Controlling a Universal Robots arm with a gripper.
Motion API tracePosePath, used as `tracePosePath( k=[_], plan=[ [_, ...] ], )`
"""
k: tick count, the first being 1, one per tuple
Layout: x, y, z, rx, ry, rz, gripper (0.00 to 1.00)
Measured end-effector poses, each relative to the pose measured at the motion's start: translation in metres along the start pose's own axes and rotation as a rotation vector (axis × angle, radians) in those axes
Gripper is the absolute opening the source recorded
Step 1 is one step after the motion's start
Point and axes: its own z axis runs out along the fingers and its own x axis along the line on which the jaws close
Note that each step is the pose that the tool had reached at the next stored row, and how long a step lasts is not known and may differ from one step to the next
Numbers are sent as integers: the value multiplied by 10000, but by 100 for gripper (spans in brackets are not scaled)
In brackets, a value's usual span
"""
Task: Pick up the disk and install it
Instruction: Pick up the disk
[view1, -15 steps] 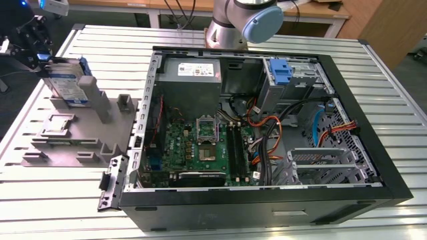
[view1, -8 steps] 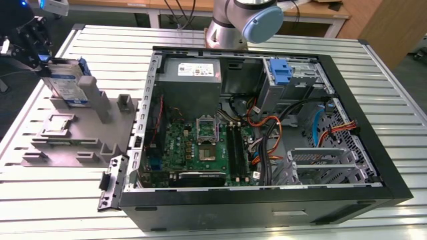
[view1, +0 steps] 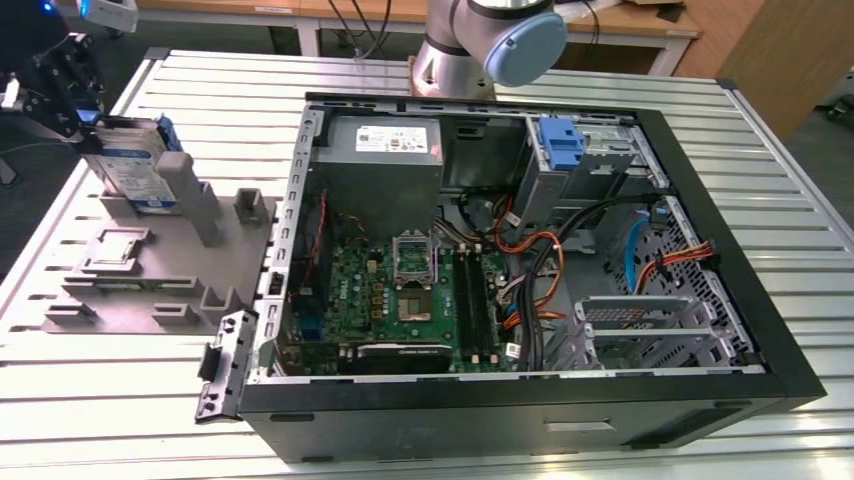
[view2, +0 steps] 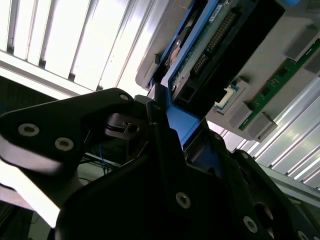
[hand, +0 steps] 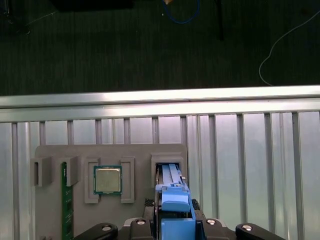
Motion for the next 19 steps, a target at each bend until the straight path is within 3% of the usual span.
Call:
tracePosePath(
  k=[19],
  plan=[
    [-1,0,-69,2,7,0,36]
  ],
)
